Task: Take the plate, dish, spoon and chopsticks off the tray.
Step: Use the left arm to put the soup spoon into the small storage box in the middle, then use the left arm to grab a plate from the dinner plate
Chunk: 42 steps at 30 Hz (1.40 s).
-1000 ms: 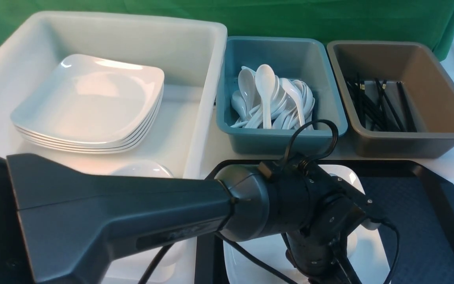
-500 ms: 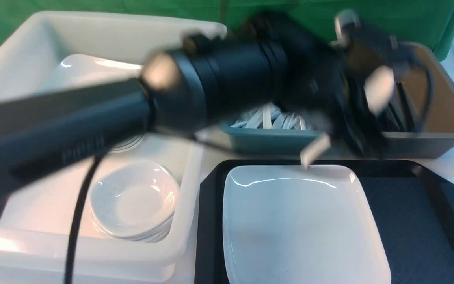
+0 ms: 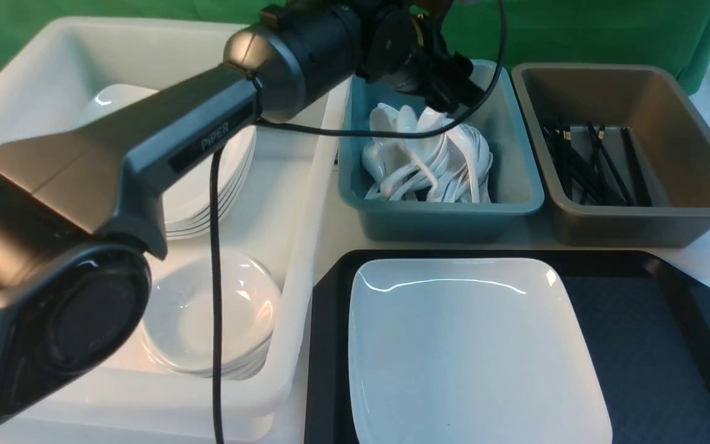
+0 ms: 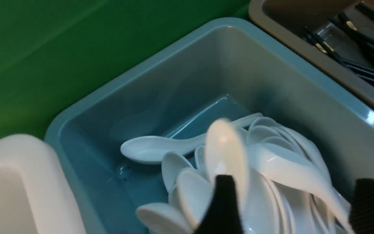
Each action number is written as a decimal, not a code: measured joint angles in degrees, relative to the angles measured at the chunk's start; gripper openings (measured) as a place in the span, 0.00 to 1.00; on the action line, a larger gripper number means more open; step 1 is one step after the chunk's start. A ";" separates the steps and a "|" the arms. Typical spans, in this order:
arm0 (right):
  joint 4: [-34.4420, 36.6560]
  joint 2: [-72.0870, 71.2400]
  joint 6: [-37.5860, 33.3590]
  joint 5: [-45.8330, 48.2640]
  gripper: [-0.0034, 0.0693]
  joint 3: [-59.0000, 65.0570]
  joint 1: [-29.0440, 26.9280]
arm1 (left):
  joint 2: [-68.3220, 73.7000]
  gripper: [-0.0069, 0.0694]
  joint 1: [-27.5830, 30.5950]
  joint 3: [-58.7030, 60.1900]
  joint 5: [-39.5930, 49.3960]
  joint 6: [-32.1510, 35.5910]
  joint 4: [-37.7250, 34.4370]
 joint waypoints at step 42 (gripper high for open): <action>0.43 0.00 -0.44 0.00 0.32 0.00 0.00 | -32.77 0.80 -20.69 67.20 0.99 56.67 -8.85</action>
